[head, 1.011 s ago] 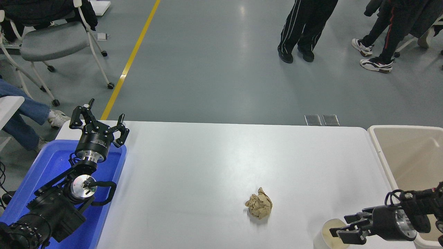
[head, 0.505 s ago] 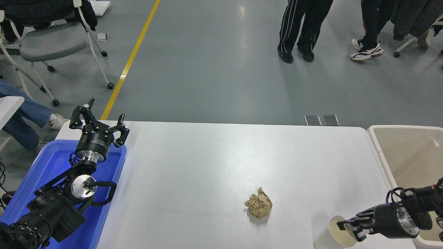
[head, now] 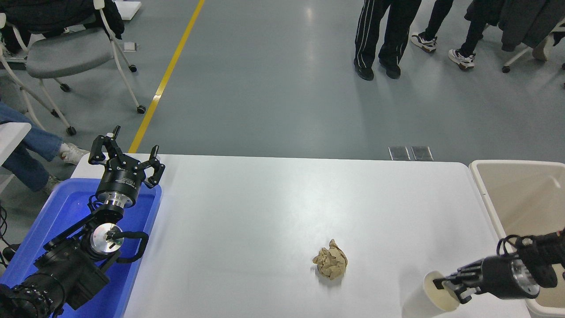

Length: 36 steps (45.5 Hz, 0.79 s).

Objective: Dispose of the paper cup in the dustbin

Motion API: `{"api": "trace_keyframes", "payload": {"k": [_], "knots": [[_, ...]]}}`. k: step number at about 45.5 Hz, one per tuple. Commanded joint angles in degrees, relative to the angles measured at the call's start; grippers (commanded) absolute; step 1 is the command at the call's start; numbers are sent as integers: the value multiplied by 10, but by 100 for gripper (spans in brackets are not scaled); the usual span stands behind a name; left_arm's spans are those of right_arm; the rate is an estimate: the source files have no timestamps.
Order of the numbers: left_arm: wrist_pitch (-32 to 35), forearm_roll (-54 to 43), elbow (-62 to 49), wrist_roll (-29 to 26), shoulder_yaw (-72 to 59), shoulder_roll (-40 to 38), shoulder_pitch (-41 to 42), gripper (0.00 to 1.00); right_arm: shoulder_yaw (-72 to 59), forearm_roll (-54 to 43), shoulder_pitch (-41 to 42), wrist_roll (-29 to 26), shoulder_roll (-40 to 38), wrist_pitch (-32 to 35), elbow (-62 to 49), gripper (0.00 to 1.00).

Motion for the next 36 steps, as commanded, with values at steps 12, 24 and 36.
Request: {"api": "trace_keyframes", "payload": {"k": [12, 24, 36], "knots": [[0, 0, 0, 0, 0, 0, 0, 100, -46, 28, 247, 12, -104, 130, 68, 0], [0, 0, 0, 0, 0, 0, 0, 100, -30, 28, 368, 12, -122, 243, 79, 0], [0, 0, 0, 0, 0, 0, 0, 100, -15, 29, 439, 10, -127, 311, 89, 0]]}}
